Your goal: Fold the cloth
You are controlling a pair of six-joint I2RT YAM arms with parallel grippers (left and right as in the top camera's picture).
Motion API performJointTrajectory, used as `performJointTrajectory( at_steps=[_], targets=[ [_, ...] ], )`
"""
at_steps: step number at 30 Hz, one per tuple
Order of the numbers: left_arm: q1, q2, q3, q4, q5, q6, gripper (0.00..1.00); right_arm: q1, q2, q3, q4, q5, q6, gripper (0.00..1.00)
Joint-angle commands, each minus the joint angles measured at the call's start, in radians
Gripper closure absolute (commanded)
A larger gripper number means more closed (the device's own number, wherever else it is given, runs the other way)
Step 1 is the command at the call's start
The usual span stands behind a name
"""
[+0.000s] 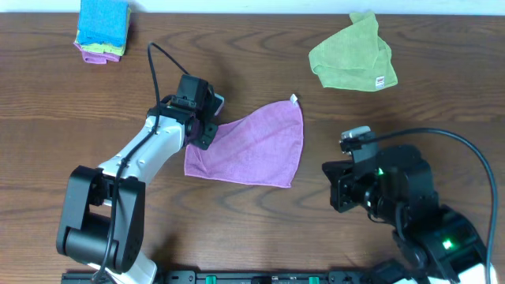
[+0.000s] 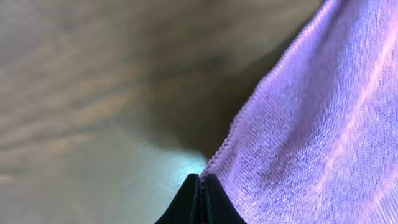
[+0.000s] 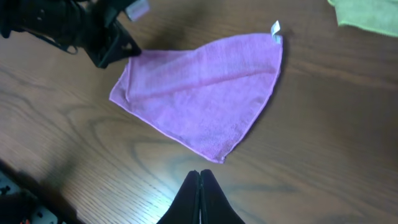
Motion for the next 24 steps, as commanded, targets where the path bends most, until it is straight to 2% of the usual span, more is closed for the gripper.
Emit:
performJointTrajectory(
  at_steps=[1, 4, 7, 12, 13, 14, 16, 19, 22, 24],
  targets=[
    [0.003, 0.002, 0.016, 0.076, -0.123, -0.003, 0.94, -0.010, 0.031, 0.013, 0.006, 0.009, 0.016, 0.98],
    [0.014, 0.002, 0.016, 0.187, -0.196, -0.003, 0.94, -0.010, 0.060, 0.013, 0.023, 0.008, 0.017, 0.99],
    [0.045, 0.003, 0.016, 0.285, -0.204, -0.003, 0.94, -0.010, 0.080, 0.013, 0.045, 0.008, 0.024, 0.98],
    [0.139, 0.014, 0.016, 0.539, -0.220, -0.019, 0.92, -0.010, 0.111, 0.013, 0.080, 0.009, 0.023, 0.98],
    [0.163, 0.015, 0.016, 0.587, -0.216, -0.069, 0.43, -0.010, 0.119, 0.013, 0.082, 0.008, 0.024, 0.97],
    [0.174, 0.015, 0.016, 0.604, -0.211, -0.104, 0.05, -0.010, 0.125, 0.013, 0.083, 0.008, 0.023, 0.96],
    [0.196, 0.014, 0.016, 0.616, -0.209, -0.185, 0.05, -0.010, 0.137, 0.013, 0.082, 0.009, 0.023, 0.95],
    [0.201, 0.011, 0.016, 0.535, -0.192, -0.199, 0.05, -0.010, 0.159, 0.013, 0.081, 0.019, 0.023, 0.95],
    [0.194, 0.000, 0.016, 0.393, -0.070, -0.200, 0.05, -0.010, 0.204, 0.013, 0.082, 0.030, 0.019, 0.90],
    [0.192, -0.011, 0.017, 0.306, 0.002, -0.229, 0.05, -0.017, 0.245, 0.013, 0.086, 0.030, 0.006, 0.82]
  ],
)
